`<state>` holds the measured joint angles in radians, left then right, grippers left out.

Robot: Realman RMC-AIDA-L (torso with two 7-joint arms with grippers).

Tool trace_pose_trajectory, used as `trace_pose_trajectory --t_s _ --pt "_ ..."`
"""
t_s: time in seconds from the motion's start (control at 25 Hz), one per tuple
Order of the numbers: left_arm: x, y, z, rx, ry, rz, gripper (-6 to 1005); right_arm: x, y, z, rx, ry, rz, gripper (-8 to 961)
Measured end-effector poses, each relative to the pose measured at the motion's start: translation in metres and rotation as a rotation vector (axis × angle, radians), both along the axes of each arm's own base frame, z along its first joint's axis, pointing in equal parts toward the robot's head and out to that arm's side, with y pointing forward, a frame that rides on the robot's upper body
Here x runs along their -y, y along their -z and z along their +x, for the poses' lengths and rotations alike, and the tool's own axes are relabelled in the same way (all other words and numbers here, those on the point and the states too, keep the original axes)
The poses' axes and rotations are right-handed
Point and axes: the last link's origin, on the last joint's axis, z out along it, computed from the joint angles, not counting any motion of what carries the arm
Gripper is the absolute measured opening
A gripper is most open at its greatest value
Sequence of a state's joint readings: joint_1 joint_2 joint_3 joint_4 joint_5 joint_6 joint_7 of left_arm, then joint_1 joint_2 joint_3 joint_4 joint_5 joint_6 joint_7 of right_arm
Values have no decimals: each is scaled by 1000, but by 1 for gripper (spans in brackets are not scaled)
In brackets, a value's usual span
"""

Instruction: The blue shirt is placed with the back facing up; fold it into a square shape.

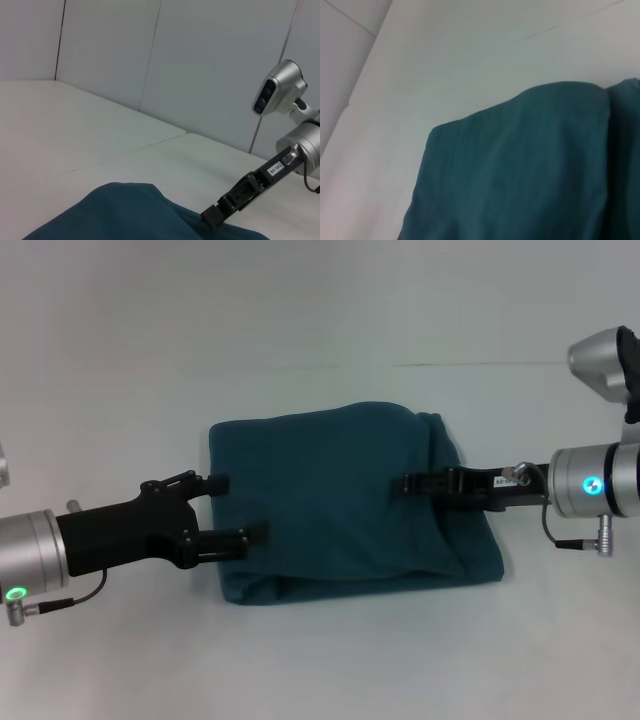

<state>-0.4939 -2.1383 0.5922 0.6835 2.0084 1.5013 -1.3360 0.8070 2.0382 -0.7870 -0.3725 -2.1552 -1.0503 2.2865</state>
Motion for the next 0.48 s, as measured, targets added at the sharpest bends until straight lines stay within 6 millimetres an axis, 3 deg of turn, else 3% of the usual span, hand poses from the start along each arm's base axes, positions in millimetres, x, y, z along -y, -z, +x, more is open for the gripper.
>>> trace_pose_trajectory --t_s 0.48 --pt "0 0 -1 -10 0 -5 947 0 11 -1 21 22 7 898"
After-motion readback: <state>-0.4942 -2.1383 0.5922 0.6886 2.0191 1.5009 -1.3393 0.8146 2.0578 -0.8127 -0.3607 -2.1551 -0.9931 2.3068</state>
